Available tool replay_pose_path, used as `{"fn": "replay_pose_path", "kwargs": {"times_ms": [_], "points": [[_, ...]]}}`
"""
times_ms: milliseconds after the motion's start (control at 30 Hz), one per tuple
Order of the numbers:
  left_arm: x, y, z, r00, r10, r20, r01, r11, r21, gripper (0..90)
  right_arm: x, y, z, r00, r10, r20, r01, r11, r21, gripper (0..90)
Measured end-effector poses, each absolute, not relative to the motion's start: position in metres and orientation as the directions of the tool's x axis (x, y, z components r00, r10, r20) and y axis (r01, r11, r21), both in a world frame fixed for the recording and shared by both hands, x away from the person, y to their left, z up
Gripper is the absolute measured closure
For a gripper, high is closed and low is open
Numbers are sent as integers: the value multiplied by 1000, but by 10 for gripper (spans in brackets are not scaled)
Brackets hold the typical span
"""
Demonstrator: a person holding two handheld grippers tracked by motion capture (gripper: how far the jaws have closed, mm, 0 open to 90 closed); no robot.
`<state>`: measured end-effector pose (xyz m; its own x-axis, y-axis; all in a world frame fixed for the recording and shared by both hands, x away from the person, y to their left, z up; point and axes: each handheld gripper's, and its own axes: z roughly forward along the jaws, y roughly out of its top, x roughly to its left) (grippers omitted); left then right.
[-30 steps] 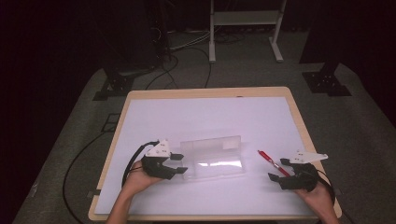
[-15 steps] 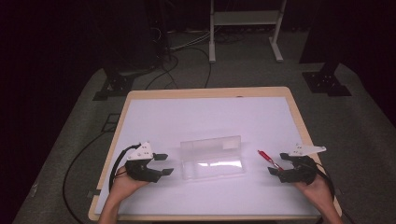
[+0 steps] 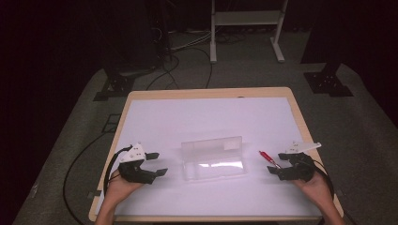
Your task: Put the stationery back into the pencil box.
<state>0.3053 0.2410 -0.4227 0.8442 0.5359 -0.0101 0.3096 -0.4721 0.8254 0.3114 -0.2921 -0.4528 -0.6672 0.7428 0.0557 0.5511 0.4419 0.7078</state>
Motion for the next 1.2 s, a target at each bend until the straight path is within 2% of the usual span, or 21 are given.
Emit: {"fn": "replay_pose_path", "kwargs": {"times_ms": [267,300,333,433,467,500,633,767,1200], "points": [[303,253,-426,821,570,-20,333,-451,828,212,318,-293,-458,-642,764,57,585,441,680,378],[303,255,-426,819,574,-20,334,-447,830,209,319,-294,-459,-642,765,49,584,447,677,429],[303,257,-426,814,580,-22,339,-445,829,209,319,-294,-459,-642,765,49,584,447,677,429],[303,259,-428,807,590,-22,347,-444,826,199,318,-293,-460,-634,772,36,593,456,664,560],[303,259,-428,807,590,-22,347,-444,826,199,318,-293,-460,-634,772,36,593,456,664,560],[304,259,-429,807,590,-23,348,-444,826,199,318,-293,-460,-632,775,20,587,462,664,622],[305,258,-431,808,588,-31,353,-442,825,194,319,-292,-461,-634,774,-3,583,480,655,719],[305,259,-431,811,585,-30,352,-445,824,192,320,-290,-463,-626,780,-5,596,482,642,773],[304,264,-429,803,595,-28,348,-430,833,191,321,-291,-463,-628,778,0,600,484,637,788]]}}
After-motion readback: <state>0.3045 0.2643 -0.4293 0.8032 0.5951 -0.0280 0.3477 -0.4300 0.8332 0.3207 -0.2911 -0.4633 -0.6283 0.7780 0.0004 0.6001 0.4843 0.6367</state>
